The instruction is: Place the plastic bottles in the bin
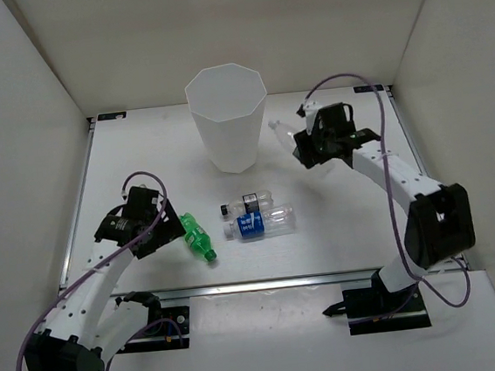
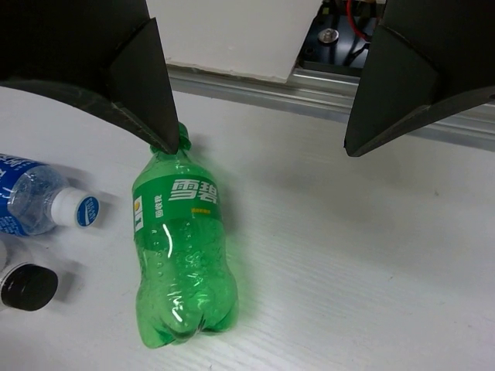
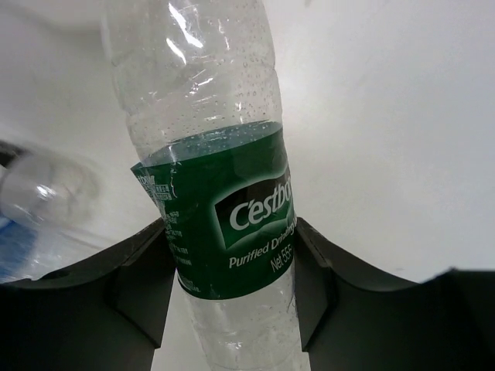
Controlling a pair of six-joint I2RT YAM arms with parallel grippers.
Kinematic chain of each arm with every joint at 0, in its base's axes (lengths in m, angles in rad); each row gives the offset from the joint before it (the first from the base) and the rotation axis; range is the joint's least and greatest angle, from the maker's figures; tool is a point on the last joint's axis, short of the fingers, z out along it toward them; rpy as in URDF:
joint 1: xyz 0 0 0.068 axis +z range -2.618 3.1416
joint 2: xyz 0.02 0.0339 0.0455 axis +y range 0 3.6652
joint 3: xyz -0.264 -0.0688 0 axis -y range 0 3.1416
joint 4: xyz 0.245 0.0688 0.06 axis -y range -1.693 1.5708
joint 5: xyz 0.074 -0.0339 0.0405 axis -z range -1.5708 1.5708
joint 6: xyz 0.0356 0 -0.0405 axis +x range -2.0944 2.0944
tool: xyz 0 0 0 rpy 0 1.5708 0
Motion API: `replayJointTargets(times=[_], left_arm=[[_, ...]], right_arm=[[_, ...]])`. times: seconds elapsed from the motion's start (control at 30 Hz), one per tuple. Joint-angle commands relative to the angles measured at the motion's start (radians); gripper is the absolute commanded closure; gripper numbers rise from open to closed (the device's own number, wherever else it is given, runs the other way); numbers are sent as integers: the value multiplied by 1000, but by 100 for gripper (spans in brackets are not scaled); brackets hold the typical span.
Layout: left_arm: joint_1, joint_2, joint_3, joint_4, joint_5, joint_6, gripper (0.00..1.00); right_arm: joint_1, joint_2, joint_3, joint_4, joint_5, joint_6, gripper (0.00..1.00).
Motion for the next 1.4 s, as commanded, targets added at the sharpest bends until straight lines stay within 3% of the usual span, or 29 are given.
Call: replayJointTargets(times=[0.0, 0.2, 0.3, 0.4, 0.53, 0.6, 0.63, 0.67, 0.7, 0.8, 0.97, 1.07, 1.27, 1.37], left_arm=[[0, 0, -7, 66, 19, 4, 1], [-27, 22, -35, 127, 34, -37, 1], [-49, 38, -36, 167, 26, -62, 1], [-54, 57, -26, 179, 13, -71, 1], [-43, 61, -35, 201, 16, -91, 1], [-44, 60, -33, 207, 9, -96, 1], [-53, 60, -33, 198, 8, -100, 2], [-58, 65, -29, 202, -4, -103, 2], [-64, 62, -29, 195, -9, -105, 1], [-61, 69, -39, 201, 0, -105, 1], [-61, 69, -47, 216, 5, -102, 2], [-66, 87, -46, 230, 0, -97, 1], [-110, 173, -41, 305, -6, -105, 2], [-126, 225, -32, 328, -18, -103, 1]], right_arm=[[6, -184, 129, 11, 92, -12, 84], [67, -79, 496, 8, 89, 1, 91], [87, 56, 683, 58, -22, 28, 90], [162, 238, 963, 29, -38, 19, 88], [197, 447, 1174, 0, -47, 63, 79], [188, 509, 1239, 31, -112, 86, 59], [187, 518, 1242, 54, -118, 99, 56], [187, 521, 1237, 64, -138, 109, 49], [176, 518, 1237, 63, -155, 117, 32], [170, 491, 1236, 36, -178, 116, 1], [142, 365, 1219, -30, -195, 106, 1], [104, 228, 1098, -40, -167, 133, 1], [-15, -264, 420, 48, 69, 238, 1], [-213, -450, 118, 17, -44, 355, 1]])
